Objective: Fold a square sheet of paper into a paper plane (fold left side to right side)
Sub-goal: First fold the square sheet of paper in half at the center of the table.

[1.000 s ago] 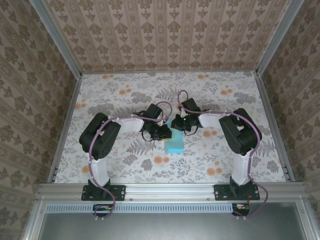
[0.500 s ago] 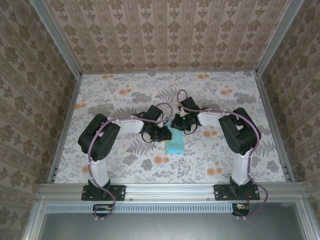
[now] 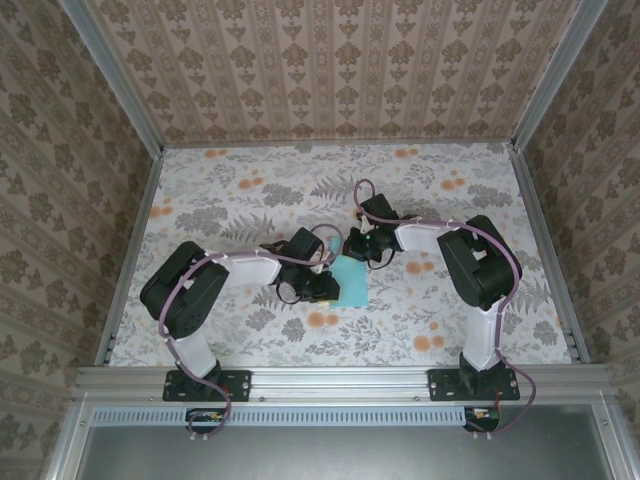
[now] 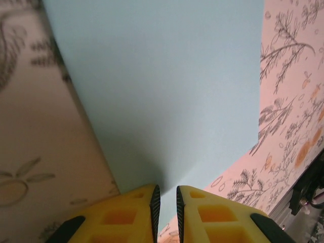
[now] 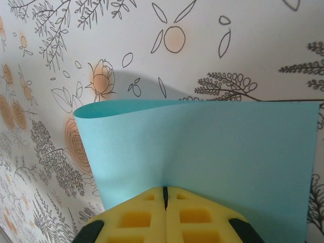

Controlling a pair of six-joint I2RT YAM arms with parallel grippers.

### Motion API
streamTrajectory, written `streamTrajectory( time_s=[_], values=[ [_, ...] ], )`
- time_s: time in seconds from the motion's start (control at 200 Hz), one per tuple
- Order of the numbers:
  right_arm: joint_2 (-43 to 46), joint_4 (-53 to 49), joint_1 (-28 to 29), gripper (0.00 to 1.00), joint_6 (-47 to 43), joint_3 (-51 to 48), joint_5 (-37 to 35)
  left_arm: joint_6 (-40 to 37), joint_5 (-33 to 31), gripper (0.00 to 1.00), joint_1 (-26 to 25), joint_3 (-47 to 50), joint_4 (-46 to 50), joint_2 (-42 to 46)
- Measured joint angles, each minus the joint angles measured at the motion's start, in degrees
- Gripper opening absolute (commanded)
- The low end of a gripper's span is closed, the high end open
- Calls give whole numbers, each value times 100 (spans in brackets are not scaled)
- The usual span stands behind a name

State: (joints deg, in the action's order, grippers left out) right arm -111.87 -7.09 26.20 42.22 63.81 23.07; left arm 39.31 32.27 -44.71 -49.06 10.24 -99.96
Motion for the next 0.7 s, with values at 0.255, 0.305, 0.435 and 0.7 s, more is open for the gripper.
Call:
streamTrajectory(
  time_s=[0.255, 0.305, 0.435, 0.7],
  values=[
    [0, -2, 0, 6, 0, 2, 0, 13, 35, 20, -46, 197, 284, 249],
    [0, -2, 0, 6, 0, 2, 0, 13, 35, 20, -59, 219, 332, 282],
    [0, -4, 0, 6, -2, 4, 0, 11, 37, 21, -63, 243, 483, 378],
    [0, -44, 0, 6, -2, 22, -4, -164, 83, 22, 289, -435, 905, 564]
  ],
)
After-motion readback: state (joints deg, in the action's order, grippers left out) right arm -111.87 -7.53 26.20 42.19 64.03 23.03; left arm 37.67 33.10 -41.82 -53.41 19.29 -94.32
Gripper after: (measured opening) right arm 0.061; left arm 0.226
